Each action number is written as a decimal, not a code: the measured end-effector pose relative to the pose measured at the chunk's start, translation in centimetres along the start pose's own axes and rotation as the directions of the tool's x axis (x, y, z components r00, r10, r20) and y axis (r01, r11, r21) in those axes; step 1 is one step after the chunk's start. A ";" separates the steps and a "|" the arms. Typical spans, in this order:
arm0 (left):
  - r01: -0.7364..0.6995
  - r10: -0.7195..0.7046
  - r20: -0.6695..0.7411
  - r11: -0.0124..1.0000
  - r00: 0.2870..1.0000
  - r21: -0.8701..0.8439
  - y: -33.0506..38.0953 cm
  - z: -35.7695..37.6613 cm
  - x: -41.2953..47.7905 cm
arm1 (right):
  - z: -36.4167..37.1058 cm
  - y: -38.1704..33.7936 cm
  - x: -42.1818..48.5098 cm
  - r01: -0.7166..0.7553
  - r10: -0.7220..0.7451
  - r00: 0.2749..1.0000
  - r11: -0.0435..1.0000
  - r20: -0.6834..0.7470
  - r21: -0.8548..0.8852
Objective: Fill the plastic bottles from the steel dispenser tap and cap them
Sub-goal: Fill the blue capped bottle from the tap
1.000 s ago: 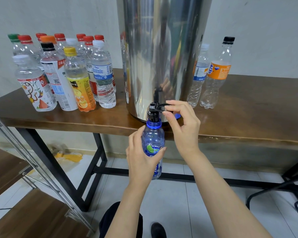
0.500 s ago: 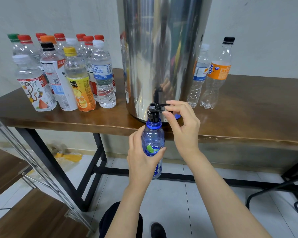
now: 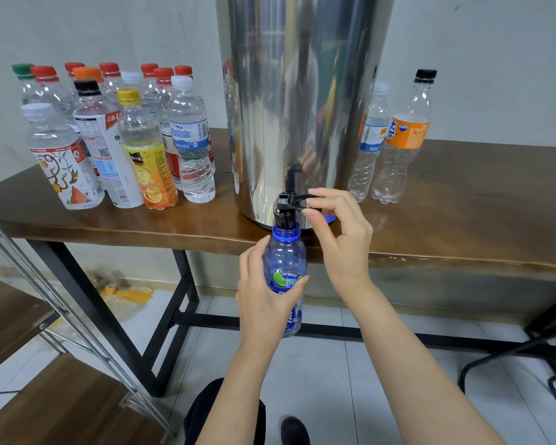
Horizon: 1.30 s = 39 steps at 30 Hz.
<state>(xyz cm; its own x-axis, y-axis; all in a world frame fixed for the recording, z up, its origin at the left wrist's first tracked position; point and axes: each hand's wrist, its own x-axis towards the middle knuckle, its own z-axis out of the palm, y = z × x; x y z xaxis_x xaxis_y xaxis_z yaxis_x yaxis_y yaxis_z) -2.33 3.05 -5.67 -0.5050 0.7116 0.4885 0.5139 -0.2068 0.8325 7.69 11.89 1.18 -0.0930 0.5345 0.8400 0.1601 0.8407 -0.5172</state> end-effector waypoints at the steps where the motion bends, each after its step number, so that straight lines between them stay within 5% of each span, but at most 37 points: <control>1: 0.000 0.000 0.001 1.000 1.000 -0.001 0.0 0.0 0.0 | 0.0 0.0 0.0 -0.001 0.001 1.000 1.000 0.001 0.000; 39: 0.017 -0.018 -0.021 0.999 1.000 -0.041 0.4 0.0 -0.1 | -0.1 -0.3 -0.2 -0.037 0.037 0.999 0.999 0.003 0.030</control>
<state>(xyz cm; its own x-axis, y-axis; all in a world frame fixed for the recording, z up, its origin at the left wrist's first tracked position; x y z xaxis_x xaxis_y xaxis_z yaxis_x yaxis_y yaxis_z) -2.02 2.88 -5.37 -0.5286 0.7011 0.4786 0.4766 -0.2215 0.8508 7.72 11.50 1.25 -0.0896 0.5655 0.8199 0.1339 0.8226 -0.5527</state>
